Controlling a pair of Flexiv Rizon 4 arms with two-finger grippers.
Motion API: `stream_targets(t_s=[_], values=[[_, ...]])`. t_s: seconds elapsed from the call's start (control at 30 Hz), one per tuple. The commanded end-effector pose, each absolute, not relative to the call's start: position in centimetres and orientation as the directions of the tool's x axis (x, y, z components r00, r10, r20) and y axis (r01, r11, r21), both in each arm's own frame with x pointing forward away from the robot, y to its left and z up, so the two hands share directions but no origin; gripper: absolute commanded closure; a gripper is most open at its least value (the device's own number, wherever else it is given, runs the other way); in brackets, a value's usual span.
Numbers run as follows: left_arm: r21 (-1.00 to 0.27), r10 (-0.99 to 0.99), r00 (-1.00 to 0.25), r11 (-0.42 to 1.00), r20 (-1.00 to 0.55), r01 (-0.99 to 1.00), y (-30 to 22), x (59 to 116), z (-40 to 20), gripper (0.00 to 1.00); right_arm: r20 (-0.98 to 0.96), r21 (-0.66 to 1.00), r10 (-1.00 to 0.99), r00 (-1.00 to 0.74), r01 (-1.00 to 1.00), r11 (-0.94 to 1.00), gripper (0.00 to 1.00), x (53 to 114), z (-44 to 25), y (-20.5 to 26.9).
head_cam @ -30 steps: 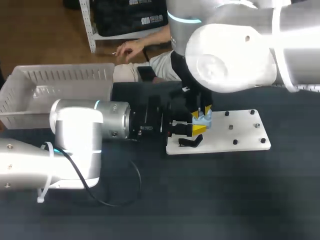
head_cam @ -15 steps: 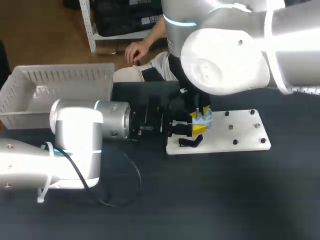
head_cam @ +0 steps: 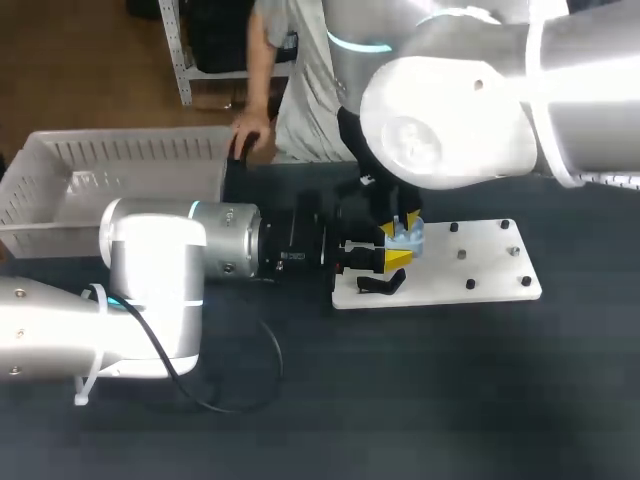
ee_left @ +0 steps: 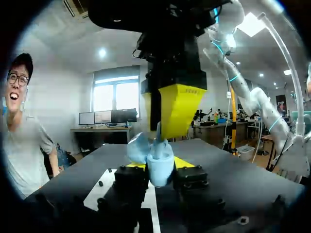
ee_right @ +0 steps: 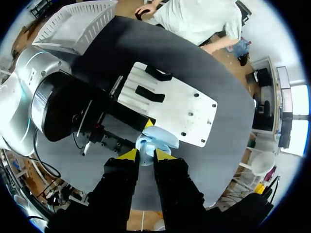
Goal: Pick up each earbud case from the left stands, insert the matching earbuds, close the lid, and place the case in the box.
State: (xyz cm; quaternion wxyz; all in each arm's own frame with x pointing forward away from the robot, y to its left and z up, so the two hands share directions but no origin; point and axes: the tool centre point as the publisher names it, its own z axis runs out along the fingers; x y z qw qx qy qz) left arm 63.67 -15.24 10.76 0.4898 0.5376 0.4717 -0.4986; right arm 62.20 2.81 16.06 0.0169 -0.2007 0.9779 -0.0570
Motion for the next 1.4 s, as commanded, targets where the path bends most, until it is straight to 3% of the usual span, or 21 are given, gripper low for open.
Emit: stream_targets(t_s=[0.03, 1.03, 1.07, 1.1, 1.17, 1.23, 1.27, 1.4], values=[[0.059, 0.018, 0.06, -0.072, -0.998, 0.996, -15.3, 63.6, 10.7, 1.0, -0.01, -0.124, -0.393, -0.92, -0.389, 0.913, 1.0, 62.3, 15.9, 2.9], [0.059, 0.018, 0.06, -0.072, -0.998, 0.996, -15.3, 63.6, 10.7, 1.0, 0.003, -0.145, -0.388, -0.922, -0.384, 0.912, 1.0, 62.9, 14.6, 2.8], [0.059, 0.018, 0.06, -0.072, -0.998, 0.996, -15.3, 63.6, 10.7, 1.0, 0.003, -0.145, -0.388, -0.922, -0.384, 0.912, 0.83, 62.9, 14.7, 2.8], [0.059, 0.018, 0.06, -0.072, -0.998, 0.996, -15.3, 63.6, 10.7, 1.0, 0.002, -0.142, -0.387, -0.922, -0.383, 0.913, 0.54, 63.0, 14.8, 2.8], [0.059, 0.018, 0.06, -0.072, -0.998, 0.996, -15.3, 63.6, 10.7, 1.0, 0.0, -0.141, -0.386, -0.922, -0.382, 0.913, 0.31, 62.9, 15.0, 2.8], [0.059, 0.018, 0.06, -0.072, -0.998, 0.996, -15.3, 63.6, 10.7, 1.0, -0.004, -0.139, -0.385, -0.923, -0.381, 0.914, 0.17, 62.7, 15.3, 2.8], [0.059, 0.018, 0.06, -0.072, -0.998, 0.996, -15.3, 63.6, 10.7, 1.0, -0.009, -0.137, -0.384, -0.923, -0.379, 0.915, 0.04, 62.5, 15.6, 2.7], [0.059, 0.018, 0.06, -0.072, -0.998, 0.996, -15.3, 63.6, 10.7, 1.0, -0.027, -0.119, -0.375, -0.927, -0.369, 0.922, 0.0, 62.2, 16.5, 2.4]])
